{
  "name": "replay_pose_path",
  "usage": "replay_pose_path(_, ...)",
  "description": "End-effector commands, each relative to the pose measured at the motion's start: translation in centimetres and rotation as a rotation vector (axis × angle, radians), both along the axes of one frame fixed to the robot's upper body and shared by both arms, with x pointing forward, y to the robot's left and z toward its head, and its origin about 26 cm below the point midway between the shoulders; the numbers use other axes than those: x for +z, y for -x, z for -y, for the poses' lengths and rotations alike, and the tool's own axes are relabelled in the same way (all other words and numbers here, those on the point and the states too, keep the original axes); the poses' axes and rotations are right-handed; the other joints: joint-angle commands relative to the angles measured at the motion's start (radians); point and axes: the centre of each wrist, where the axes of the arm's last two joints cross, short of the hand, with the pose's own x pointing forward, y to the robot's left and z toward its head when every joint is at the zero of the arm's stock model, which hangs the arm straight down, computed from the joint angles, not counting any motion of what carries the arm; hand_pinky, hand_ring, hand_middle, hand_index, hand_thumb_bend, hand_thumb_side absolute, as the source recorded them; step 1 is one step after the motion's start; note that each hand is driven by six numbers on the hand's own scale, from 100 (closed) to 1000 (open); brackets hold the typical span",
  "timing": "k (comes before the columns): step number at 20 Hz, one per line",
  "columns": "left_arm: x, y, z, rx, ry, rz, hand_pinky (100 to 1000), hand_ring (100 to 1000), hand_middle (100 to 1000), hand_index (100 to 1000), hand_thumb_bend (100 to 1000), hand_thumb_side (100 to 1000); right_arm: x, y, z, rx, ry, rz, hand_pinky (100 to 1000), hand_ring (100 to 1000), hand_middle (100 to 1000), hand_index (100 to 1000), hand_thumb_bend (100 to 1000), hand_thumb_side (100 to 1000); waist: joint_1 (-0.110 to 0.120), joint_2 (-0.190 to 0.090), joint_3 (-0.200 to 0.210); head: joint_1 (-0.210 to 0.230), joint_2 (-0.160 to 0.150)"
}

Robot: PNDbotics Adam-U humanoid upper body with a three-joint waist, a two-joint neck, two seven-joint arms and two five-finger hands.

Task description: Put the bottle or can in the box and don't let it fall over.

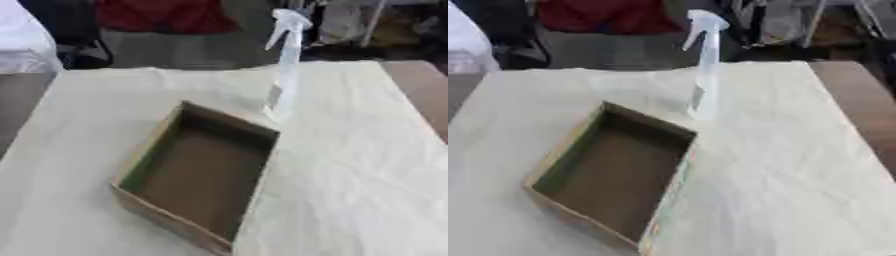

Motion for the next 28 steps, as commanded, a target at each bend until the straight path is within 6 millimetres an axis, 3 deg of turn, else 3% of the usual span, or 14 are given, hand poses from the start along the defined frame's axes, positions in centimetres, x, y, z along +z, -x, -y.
replay_pose_path(1, 1.97, 0.92, -1.09, 0.025, -0.024, 0.042, 880, 847, 799, 877, 389, 640, 1.78, 0.80, 0.21, 0.011, 0.012, 0.038, 880, 886, 877, 887, 100, 681, 0.000, -0.006, 0.002, -0.010, -0.074)
replay_pose_path(3, 1.98, 0.93, -1.06, 0.024, -0.024, 0.042, 880, 848, 799, 877, 389, 641, 1.74, 0.76, 0.08, 0.013, 0.020, 0.034, 881, 887, 877, 887, 100, 679, 0.000, -0.004, 0.002, -0.012, -0.092)
replay_pose_path(10, 1.98, 0.83, -0.93, 0.018, -0.022, 0.040, 879, 847, 799, 877, 387, 644, 1.63, 0.75, -0.37, 0.043, 0.070, 0.018, 895, 911, 895, 894, 100, 612, 0.000, 0.002, 0.003, -0.029, -0.092)
replay_pose_path(16, 2.06, 0.88, -0.96, 0.020, -0.022, 0.043, 879, 847, 797, 876, 385, 648, 1.80, 0.72, -0.37, 0.073, 0.097, 0.000, 901, 921, 901, 901, 113, 523, 0.001, 0.016, 0.006, -0.040, -0.117)
replay_pose_path(27, 2.10, 0.90, -0.87, 0.017, -0.022, 0.044, 879, 847, 796, 876, 385, 651, 2.03, 0.72, -0.48, 0.081, 0.089, 0.011, 901, 928, 901, 903, 136, 488, 0.001, 0.027, 0.009, -0.043, -0.107)
replay_pose_path(28, 2.11, 0.91, -0.83, 0.015, -0.023, 0.044, 878, 846, 792, 873, 383, 655, 2.33, 0.81, -0.42, 0.079, 0.078, 0.024, 893, 912, 883, 894, 232, 326, 0.001, 0.033, 0.013, -0.046, -0.107)
